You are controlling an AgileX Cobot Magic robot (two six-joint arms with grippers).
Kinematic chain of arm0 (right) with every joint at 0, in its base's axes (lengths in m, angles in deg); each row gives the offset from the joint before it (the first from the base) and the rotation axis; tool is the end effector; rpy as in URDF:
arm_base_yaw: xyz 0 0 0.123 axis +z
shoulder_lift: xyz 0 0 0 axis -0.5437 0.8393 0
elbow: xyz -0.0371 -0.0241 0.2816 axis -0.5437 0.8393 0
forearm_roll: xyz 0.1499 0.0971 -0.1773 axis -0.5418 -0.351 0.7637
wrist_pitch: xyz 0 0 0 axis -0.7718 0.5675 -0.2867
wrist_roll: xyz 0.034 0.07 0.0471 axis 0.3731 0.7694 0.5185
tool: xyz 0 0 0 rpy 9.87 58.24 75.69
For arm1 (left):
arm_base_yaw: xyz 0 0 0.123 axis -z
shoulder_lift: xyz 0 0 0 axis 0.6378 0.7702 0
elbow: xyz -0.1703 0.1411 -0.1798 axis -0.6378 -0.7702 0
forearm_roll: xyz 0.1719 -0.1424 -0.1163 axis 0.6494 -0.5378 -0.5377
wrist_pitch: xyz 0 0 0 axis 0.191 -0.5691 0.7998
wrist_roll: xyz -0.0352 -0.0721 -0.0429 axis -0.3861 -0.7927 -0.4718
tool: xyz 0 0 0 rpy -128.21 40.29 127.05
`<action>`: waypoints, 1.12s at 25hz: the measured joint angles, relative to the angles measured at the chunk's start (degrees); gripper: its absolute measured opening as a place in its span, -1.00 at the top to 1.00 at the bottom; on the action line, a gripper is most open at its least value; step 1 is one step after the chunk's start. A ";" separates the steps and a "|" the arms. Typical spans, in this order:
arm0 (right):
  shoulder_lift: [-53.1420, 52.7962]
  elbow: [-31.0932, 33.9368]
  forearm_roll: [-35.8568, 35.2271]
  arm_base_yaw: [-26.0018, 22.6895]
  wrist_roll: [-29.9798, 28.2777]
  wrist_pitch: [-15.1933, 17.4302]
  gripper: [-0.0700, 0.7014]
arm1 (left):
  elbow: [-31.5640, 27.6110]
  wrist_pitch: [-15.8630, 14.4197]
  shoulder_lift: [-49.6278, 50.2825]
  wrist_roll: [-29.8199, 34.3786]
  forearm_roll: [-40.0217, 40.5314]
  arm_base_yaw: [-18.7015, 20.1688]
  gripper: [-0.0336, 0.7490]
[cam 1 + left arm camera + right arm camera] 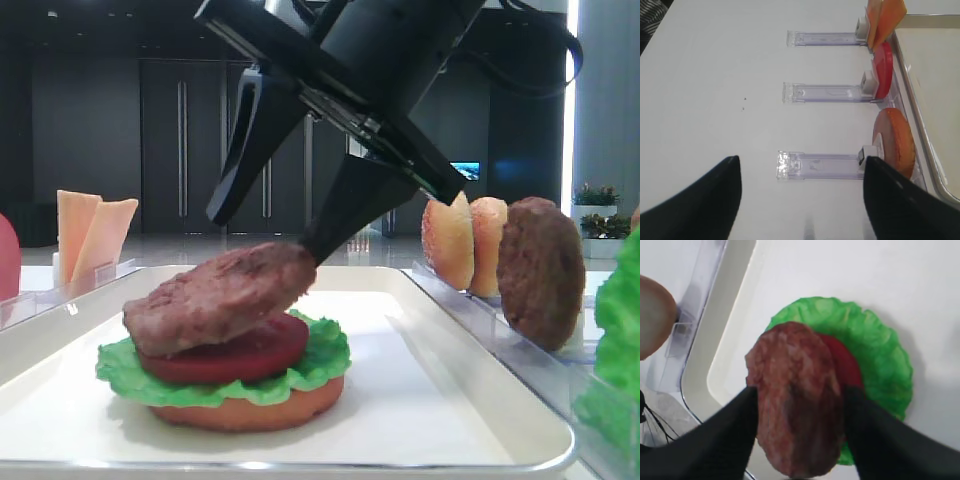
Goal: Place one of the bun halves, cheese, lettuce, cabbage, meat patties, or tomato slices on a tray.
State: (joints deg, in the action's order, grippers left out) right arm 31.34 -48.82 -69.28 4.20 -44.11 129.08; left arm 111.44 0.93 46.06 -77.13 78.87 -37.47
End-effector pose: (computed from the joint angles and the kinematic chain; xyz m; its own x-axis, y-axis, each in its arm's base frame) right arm 0.2641 0.2534 0.1970 -0.8893 -0.3763 -0.2599 -0.4572 0.7216 0.5199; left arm -0.0061 0.0107 0.2659 -0.5067 -0.0121 -0.8620 -0.0767 0.9966 0.0311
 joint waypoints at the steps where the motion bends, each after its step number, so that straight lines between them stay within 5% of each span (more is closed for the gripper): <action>1: 0.00 0.00 0.40 0.00 0.05 -0.25 -0.25 | 0.00 0.00 0.00 0.00 0.00 0.00 -0.56; 5: -0.06 0.00 2.73 0.00 0.39 -0.79 -0.57 | 0.00 0.00 0.00 0.00 0.00 0.00 -0.56; 12: -4.69 -0.56 9.22 -0.76 3.72 -0.05 -0.67 | 0.00 0.00 0.00 0.00 0.00 0.00 -0.56; 20: -11.30 -0.62 22.29 -5.35 15.20 6.59 -0.68 | 0.00 0.00 0.00 0.00 0.00 0.00 -0.56; 28: -16.39 -0.62 29.10 -14.72 18.98 12.94 -0.68 | 0.00 0.00 0.00 0.00 0.00 0.00 -0.56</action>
State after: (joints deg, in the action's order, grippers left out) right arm 14.94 -49.44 -40.18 -10.52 -25.13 142.01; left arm 111.44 0.93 46.06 -77.13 78.87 -37.47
